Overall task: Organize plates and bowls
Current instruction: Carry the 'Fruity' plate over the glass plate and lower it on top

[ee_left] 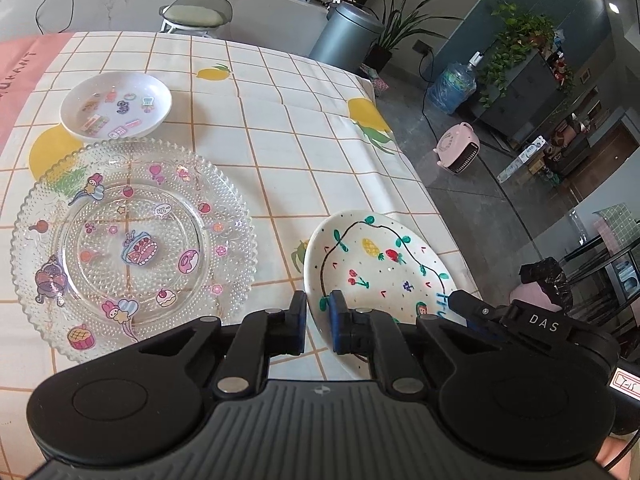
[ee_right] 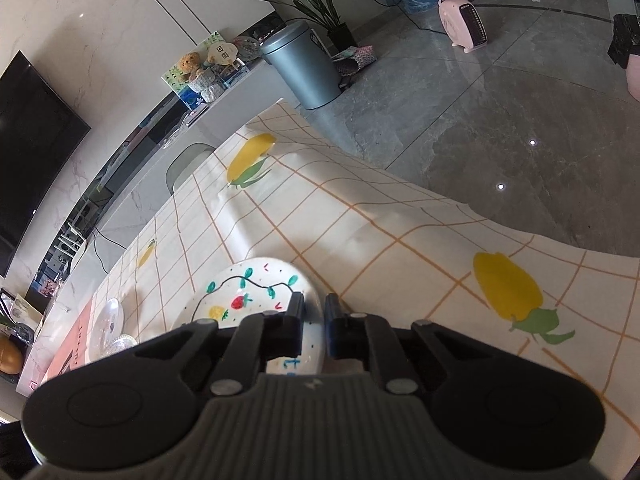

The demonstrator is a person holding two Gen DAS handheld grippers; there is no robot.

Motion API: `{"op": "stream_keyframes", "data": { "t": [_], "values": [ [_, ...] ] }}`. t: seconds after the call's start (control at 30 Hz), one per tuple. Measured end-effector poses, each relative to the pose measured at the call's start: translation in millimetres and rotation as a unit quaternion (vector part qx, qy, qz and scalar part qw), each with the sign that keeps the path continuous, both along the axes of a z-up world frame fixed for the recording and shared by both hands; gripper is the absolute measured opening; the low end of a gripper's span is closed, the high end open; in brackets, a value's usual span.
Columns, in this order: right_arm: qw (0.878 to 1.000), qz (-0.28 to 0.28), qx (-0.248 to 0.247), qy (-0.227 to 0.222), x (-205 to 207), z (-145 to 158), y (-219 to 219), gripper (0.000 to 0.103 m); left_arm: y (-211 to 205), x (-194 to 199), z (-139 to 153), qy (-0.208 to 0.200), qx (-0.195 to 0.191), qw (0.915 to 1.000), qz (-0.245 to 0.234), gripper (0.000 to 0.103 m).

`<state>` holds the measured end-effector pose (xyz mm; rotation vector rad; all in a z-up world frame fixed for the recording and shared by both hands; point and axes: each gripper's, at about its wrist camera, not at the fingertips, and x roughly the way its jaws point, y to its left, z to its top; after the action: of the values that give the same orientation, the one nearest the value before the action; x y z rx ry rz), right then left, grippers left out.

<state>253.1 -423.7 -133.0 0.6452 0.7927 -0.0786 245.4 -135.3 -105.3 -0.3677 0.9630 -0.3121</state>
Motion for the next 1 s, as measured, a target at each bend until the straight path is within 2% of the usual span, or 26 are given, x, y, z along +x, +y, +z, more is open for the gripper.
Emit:
{"op": "stream_keyframes", "data": {
  "t": [0.3,0.73,1.0],
  "values": [
    [0.999,0.014,0.022,0.020,-26,8,14,0.007,22,-33,14,-0.009,0.006,0.9999,0.009,0.013],
    [0.997,0.052,0.033,0.047,-87,14,51,0.007,59,-99,20,0.016,0.005,0.9994,0.029,0.013],
    [0.995,0.079,0.025,0.057,-103,13,73,0.007,71,-124,14,0.018,0.040,0.9980,0.047,0.013]
  ]
}}
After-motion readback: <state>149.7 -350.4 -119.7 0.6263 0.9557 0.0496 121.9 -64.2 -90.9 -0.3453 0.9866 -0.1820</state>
